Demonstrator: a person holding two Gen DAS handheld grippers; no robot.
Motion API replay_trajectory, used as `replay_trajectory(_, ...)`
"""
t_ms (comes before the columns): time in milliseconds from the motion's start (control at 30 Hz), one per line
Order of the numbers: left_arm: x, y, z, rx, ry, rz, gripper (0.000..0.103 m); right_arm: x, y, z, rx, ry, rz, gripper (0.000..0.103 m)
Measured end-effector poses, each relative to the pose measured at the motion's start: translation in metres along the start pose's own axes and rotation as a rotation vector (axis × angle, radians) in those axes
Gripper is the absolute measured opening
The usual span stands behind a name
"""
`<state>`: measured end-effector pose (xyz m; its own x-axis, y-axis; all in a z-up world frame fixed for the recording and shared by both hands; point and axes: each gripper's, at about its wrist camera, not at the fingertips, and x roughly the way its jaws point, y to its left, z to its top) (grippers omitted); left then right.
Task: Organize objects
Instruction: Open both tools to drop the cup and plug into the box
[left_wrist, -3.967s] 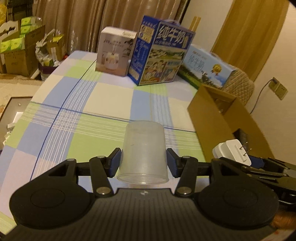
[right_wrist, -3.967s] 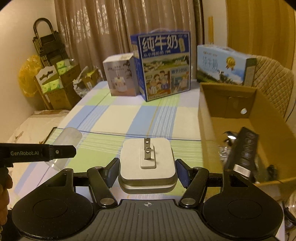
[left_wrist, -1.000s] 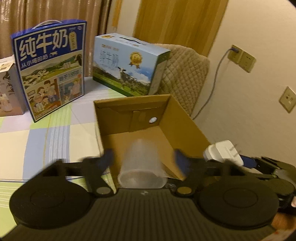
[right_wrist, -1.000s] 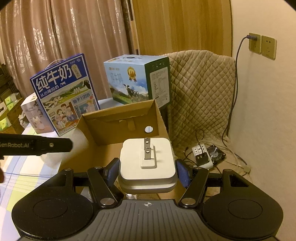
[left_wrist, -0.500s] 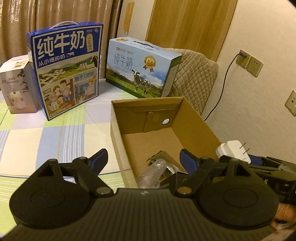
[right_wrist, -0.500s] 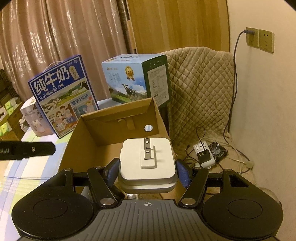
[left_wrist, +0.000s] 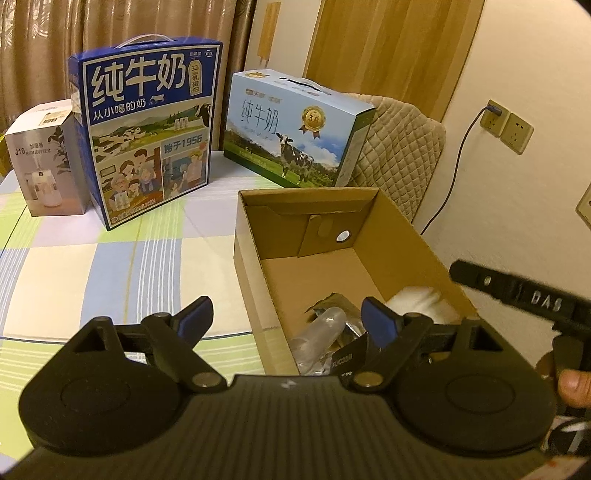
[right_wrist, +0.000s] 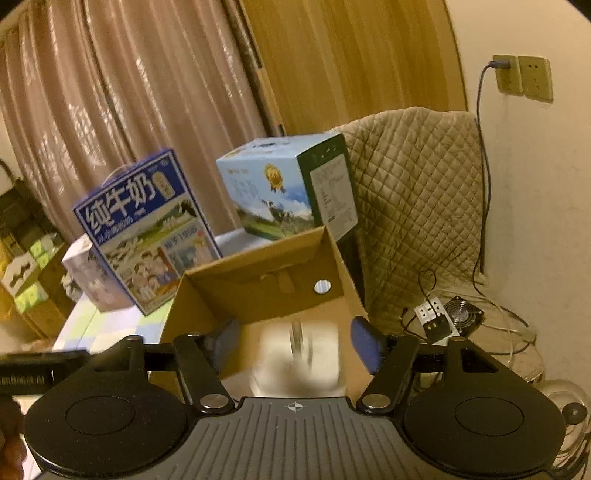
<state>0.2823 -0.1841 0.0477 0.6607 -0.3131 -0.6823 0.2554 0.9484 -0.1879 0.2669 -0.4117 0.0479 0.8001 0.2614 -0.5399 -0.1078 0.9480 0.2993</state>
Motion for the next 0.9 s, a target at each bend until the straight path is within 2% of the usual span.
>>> replay_trajectory(500, -0.011, 0.007, -0.017, -0.012, 0.013, 0.019, 0.092, -0.027, -0.006, -0.011, 0.034, 0.011, -0.029, 0.076)
replay_trajectory(733, -0.032, 0.006, -0.026, 0.005, -0.007, 0.045, 0.102, -0.045, 0.002, -0.021, 0.026, 0.045, -0.030, 0.076)
replay_trajectory(900, -0.052, 0.004, -0.038, 0.029, -0.022, 0.064, 0.102, -0.064, 0.011, -0.029, 0.014, 0.067, -0.033, 0.076)
